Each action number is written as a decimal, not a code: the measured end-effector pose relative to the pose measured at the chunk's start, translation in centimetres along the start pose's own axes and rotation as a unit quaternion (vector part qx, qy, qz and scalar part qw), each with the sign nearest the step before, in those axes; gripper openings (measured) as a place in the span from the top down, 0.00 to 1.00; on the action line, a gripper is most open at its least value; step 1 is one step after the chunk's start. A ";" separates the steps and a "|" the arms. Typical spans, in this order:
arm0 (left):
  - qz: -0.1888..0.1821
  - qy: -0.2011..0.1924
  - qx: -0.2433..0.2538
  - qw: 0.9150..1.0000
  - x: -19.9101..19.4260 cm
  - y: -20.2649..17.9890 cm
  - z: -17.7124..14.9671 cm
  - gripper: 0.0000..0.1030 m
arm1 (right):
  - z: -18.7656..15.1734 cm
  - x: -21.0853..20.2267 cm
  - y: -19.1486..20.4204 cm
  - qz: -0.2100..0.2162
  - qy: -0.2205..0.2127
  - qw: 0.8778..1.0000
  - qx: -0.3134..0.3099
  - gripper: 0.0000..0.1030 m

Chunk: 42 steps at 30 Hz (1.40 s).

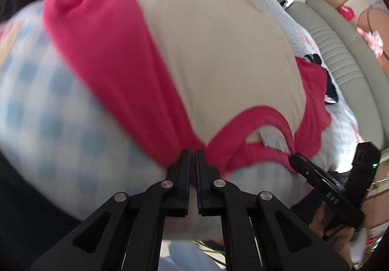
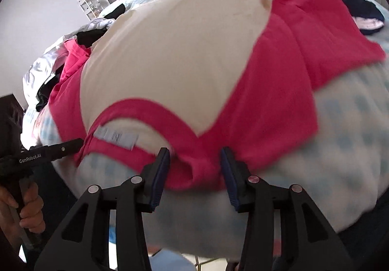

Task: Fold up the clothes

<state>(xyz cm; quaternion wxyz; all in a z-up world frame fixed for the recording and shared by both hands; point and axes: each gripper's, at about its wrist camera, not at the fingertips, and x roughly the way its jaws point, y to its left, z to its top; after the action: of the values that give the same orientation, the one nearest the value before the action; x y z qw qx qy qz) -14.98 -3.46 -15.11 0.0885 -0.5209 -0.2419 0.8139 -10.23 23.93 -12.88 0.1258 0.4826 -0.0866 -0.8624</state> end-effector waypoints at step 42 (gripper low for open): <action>-0.116 0.040 0.165 0.979 8.8 -18.4 4.5 0.83 | 9.2 0.0 -19.1 0.073 -0.080 0.962 0.251 0.59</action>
<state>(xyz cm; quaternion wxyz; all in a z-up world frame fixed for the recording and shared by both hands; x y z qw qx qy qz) -24.86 14.65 -11.72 0.2766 -0.4995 -0.1594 0.8053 -20.67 42.35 -13.25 0.0552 0.4205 -0.3453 -0.8372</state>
